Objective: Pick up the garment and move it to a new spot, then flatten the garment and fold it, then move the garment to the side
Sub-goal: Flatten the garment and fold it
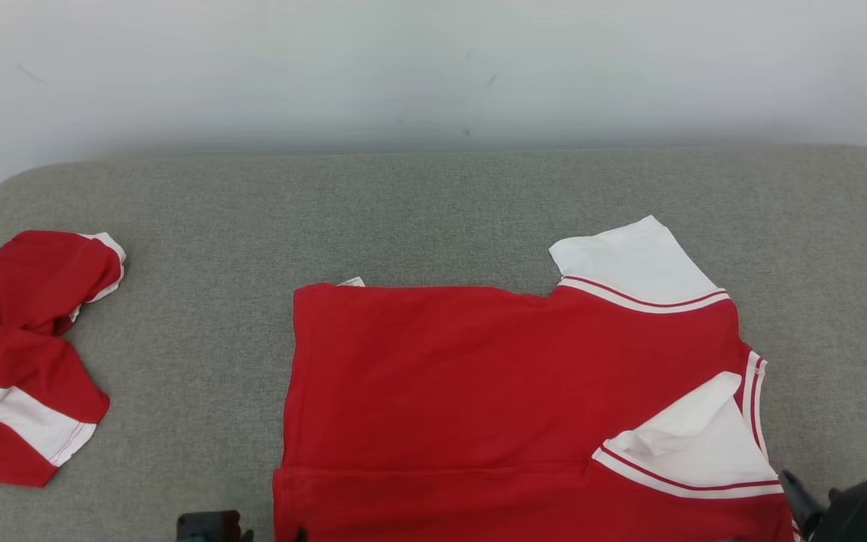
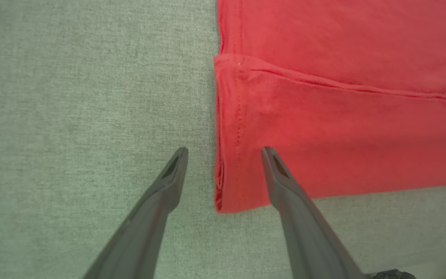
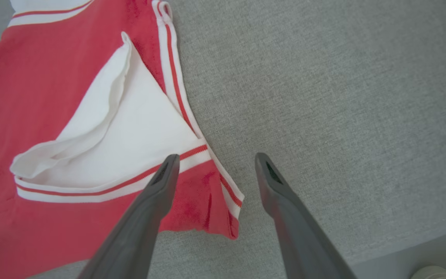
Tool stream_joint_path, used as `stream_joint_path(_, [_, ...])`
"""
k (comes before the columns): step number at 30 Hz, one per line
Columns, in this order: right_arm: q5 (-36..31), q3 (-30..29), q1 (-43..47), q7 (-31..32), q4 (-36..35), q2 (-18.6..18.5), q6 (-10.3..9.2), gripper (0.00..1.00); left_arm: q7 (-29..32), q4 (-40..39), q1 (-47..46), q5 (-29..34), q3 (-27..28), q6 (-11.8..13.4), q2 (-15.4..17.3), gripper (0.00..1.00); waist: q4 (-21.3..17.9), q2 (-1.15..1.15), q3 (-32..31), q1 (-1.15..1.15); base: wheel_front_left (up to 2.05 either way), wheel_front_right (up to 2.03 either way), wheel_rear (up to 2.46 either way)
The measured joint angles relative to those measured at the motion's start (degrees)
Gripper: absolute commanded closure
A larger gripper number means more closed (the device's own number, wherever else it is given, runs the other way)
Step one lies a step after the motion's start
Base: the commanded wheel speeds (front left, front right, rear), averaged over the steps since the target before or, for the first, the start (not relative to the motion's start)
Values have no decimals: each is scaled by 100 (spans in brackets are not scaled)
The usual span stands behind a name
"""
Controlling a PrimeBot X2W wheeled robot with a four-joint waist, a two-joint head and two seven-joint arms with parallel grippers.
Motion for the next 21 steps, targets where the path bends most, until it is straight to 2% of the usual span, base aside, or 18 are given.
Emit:
stream_joint_path(4, [-194,27,-293,59,-215,-2,0,0,44,-98,-92,-24,116,2,134,0,-18,0,-8,0,0,0,0])
stream_joint_path(7, [-438,105,-666,265,-386,-4,0,0,292,-187,-367,-42,156,-70,293,0,-25,0,20,0,0,0,0])
stream_joint_path(11, [-650,322,-1347,664,-416,-23,0,0,658,-215,-1070,-100,235,-419,434,0,-35,0,118,0,0,0,0])
stream_joint_path(16, [-711,687,-2118,1054,-112,-147,0,0,1088,-53,-1831,-140,303,-756,592,0,-66,0,284,0,0,0,0])
stream_joint_path(21, [-679,1176,-3164,1339,391,-311,0,0,1513,198,-2596,-749,680,-1271,532,0,-120,1,592,0,0,0,0])
